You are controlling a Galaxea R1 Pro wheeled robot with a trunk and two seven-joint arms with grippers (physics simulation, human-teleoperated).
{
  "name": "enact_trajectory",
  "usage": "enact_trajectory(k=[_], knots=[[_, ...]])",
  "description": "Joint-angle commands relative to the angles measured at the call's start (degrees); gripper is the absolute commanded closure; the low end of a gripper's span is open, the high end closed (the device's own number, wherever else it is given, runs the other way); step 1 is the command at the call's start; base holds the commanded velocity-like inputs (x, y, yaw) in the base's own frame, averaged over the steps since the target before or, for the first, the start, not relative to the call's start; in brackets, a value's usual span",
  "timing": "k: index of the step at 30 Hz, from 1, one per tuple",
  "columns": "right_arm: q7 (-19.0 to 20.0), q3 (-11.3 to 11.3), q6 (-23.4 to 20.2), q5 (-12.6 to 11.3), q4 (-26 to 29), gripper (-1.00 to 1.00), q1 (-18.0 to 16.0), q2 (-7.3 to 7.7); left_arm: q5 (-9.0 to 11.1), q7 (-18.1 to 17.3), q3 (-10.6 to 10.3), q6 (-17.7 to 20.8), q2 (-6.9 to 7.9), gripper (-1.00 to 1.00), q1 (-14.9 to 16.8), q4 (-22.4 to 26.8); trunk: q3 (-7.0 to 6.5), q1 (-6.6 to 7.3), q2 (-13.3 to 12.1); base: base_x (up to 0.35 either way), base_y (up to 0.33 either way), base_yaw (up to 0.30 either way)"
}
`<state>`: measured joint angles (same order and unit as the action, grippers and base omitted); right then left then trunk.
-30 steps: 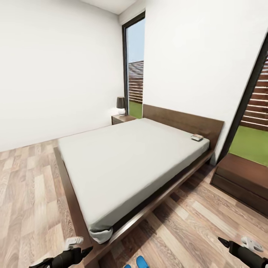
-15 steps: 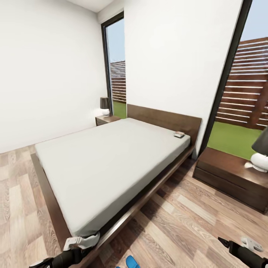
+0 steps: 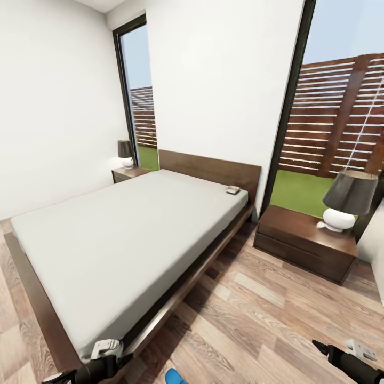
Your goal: In the bedroom, move the book from the bed onto either nightstand, and place the two sandals side by side next to the bed.
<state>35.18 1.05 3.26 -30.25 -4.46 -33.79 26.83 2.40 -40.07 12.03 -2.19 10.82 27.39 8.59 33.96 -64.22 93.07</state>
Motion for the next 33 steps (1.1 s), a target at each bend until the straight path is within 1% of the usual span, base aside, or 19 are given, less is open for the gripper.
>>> enact_trajectory(k=[1,33], knots=[[0.3,0.1,0.3,0.0,-0.3,-1.0,-0.1,0.01,0.2,-0.2,-0.1,-0.2,0.03,-1.0,0.0,-0.1,0.06,0.0,0.0,0.0,0.0,-0.284],[0.3,0.1,0.3,0.0,-0.3,-1.0,-0.1,0.0,0.2,-0.2,-0.1,-0.2,0.0,-1.0,0.0,-0.1,0.06,0.0,0.0,0.0,0.0,-0.284]])
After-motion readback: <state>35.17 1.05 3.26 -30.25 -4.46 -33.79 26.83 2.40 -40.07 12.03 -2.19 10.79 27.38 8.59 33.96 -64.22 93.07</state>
